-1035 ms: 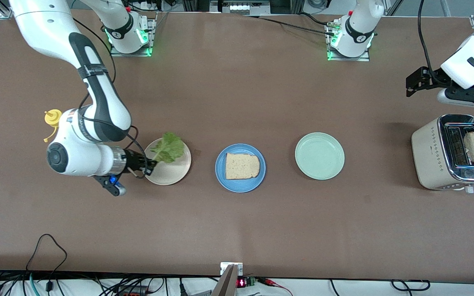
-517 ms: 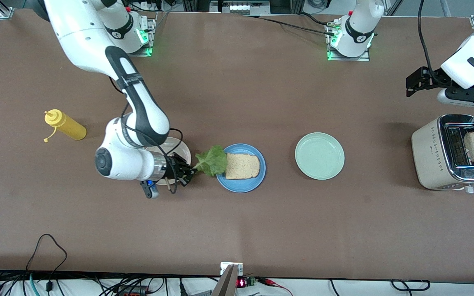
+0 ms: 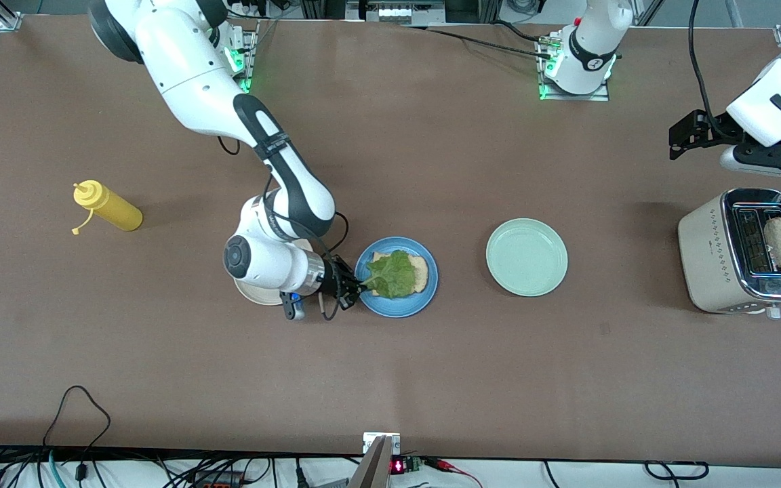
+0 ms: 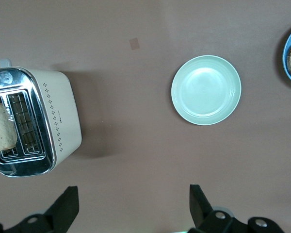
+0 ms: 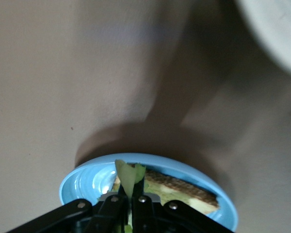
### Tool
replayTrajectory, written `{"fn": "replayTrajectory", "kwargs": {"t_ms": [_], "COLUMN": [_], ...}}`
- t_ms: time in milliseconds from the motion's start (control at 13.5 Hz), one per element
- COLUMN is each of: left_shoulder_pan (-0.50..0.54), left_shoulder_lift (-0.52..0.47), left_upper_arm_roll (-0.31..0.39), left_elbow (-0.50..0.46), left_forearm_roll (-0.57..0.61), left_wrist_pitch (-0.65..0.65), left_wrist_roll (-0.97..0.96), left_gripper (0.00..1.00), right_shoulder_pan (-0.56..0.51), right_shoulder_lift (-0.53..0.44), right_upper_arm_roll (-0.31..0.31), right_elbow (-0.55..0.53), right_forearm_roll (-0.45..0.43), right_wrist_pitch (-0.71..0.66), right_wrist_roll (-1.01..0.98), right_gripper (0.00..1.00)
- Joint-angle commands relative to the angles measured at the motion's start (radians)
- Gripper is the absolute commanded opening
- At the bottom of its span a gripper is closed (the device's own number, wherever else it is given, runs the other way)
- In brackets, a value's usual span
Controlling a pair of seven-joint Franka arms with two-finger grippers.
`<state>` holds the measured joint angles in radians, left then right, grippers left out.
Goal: Make sandwich in blue plate with both arms
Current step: 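Carry the lettuce onto the bread on the blue plate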
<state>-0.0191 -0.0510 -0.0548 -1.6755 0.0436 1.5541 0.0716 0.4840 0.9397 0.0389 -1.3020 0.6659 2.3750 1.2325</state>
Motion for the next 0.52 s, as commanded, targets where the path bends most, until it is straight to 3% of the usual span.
{"fn": "replayTrajectory", "kwargs": {"t_ms": [0, 74, 148, 222, 296, 370, 444], "left_shoulder_pan": [0.004, 0.004, 0.004, 0.005, 0.007, 0.008, 0.011], "left_shoulder_lift": [0.002, 0.002, 0.002, 0.002, 0.002, 0.003, 0.003], "left_upper_arm_roll": [0.0, 0.0, 0.0, 0.0, 0.0, 0.001, 0.001], "left_elbow": [0.017, 0.017, 0.016, 0.017, 0.017, 0.017, 0.017], "left_forearm_roll": [-0.013, -0.011, -0.013, -0.013, -0.013, -0.013, -0.013], "left_wrist_pitch": [-0.012, -0.012, -0.016, -0.038, -0.043, -0.045, -0.046], "left_wrist_roll": [0.0, 0.0, 0.0, 0.002, 0.0, -0.007, -0.009], "left_gripper": [1.0, 1.0, 1.0, 1.0, 1.0, 1.0, 1.0], "right_shoulder_pan": [0.013, 0.013, 0.015, 0.013, 0.013, 0.01, 0.004], "right_shoulder_lift": [0.031, 0.033, 0.034, 0.034, 0.031, 0.025, 0.015], "right_upper_arm_roll": [-0.007, -0.007, -0.007, -0.007, -0.008, -0.011, -0.014], "right_elbow": [0.047, 0.047, 0.047, 0.047, 0.047, 0.047, 0.047], "right_forearm_roll": [0.023, 0.024, 0.029, 0.029, 0.02, 0.015, 0.011], "right_wrist_pitch": [0.012, 0.012, 0.012, 0.012, 0.006, -0.003, -0.013], "right_wrist_roll": [0.021, 0.022, 0.025, 0.024, 0.018, 0.016, 0.013], "right_gripper": [0.0, 0.09, 0.38, 0.58, 0.85, 0.96, 1.0]}}
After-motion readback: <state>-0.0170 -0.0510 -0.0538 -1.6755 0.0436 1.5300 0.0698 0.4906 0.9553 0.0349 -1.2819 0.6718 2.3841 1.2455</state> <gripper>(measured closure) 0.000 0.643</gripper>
